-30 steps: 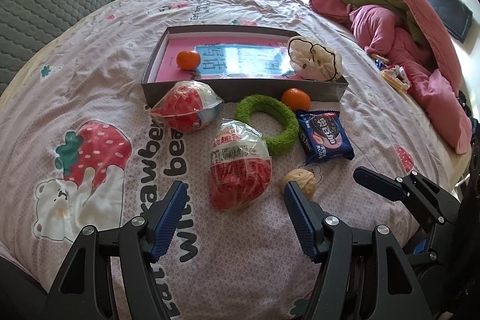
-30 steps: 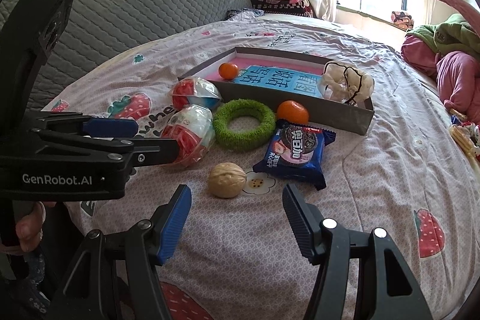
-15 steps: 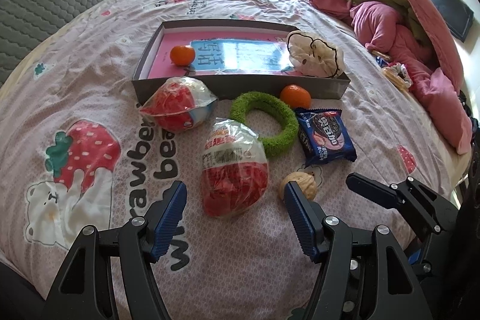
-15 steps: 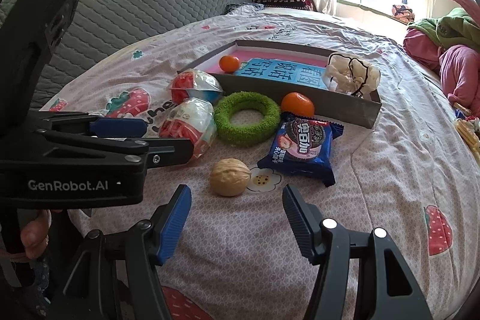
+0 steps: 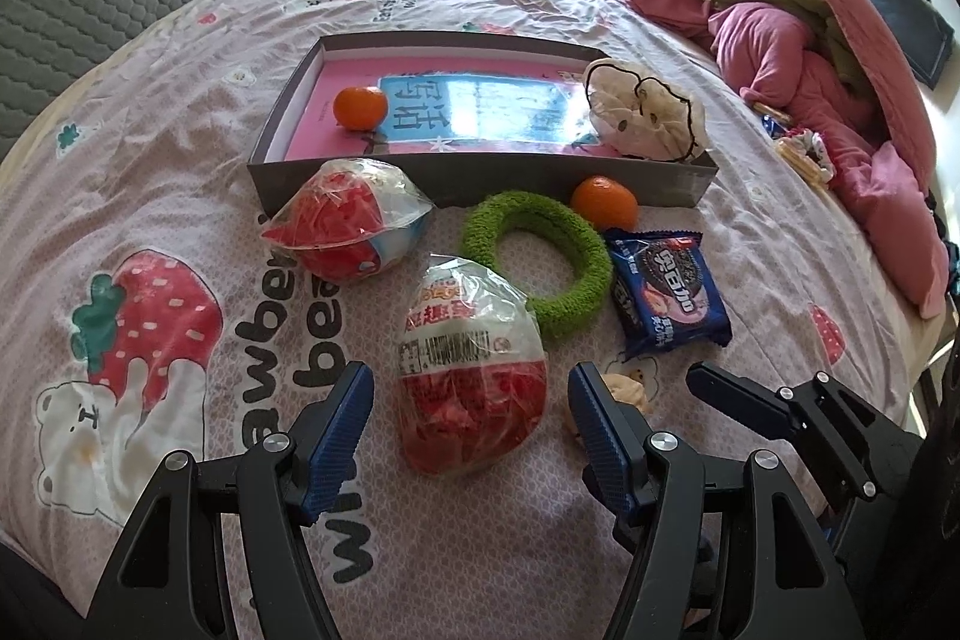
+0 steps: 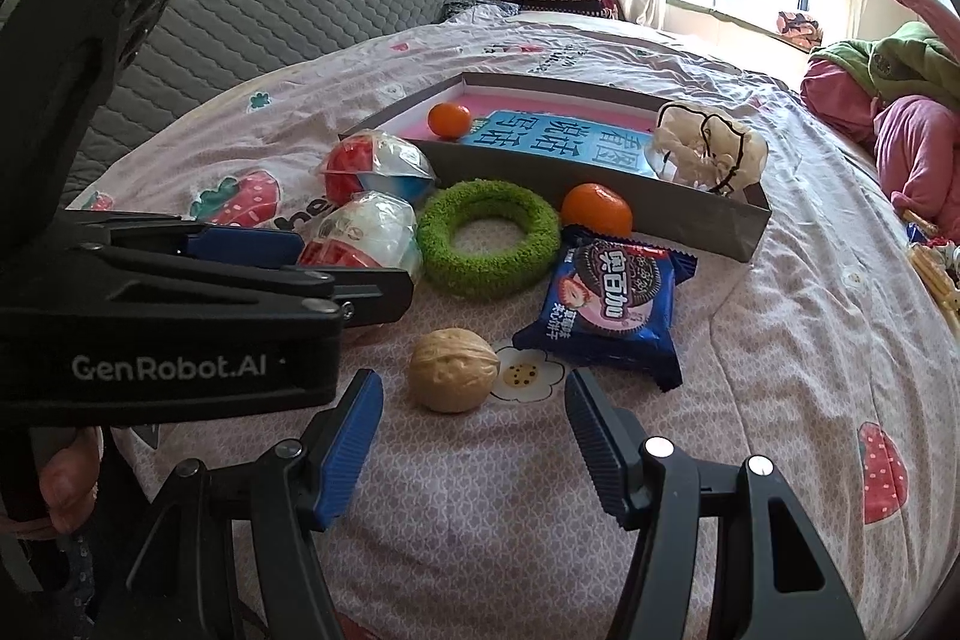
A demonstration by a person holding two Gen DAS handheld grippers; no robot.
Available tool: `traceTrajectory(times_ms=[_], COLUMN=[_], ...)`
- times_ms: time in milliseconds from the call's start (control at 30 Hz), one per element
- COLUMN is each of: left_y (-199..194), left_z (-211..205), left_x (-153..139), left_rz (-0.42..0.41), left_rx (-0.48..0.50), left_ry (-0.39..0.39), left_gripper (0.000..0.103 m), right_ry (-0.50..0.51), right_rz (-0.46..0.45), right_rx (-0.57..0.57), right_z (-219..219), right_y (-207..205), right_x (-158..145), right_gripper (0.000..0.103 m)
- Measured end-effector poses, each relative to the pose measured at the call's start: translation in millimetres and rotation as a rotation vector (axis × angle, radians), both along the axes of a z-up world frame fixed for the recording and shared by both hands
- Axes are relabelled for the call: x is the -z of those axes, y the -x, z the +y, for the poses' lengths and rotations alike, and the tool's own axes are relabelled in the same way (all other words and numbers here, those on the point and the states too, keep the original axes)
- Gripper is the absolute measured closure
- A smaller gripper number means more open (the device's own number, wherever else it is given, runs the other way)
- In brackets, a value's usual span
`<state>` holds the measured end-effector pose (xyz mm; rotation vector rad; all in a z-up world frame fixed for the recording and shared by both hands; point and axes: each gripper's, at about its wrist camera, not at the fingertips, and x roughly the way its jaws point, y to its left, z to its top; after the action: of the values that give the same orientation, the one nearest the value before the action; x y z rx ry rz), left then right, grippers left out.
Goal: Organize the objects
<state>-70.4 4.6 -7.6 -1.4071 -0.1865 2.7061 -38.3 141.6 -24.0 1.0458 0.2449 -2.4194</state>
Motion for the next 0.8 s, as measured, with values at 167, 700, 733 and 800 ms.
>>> traceTrajectory(times_ms=[167,700,733,800], left_y=[5,11,12,13], left_z=[-1,-14,-15,-16], left_x=[2,11,11,11], left_rz=[0.0,-0.015,-0.016,-0.018], left_rx=[-0.008,-0.039,-0.041,-0.045], left_ry=[0.001,0.006,0.0,-0.011], left_gripper=[0.034,0.034,0.034,0.034], right_ry=[0.0,0.014,0.013,0.014], right_rz=[-0.013,-0.028,-0.024,-0.02], right_rx=[0.001,-0.002,-0.004,-0.012], right_z=[-2,-9,-10,-13], right_y=[4,14,13,14], right_x=[3,9,9,9], right_gripper=[0.04,0.047,0.048,0.05])
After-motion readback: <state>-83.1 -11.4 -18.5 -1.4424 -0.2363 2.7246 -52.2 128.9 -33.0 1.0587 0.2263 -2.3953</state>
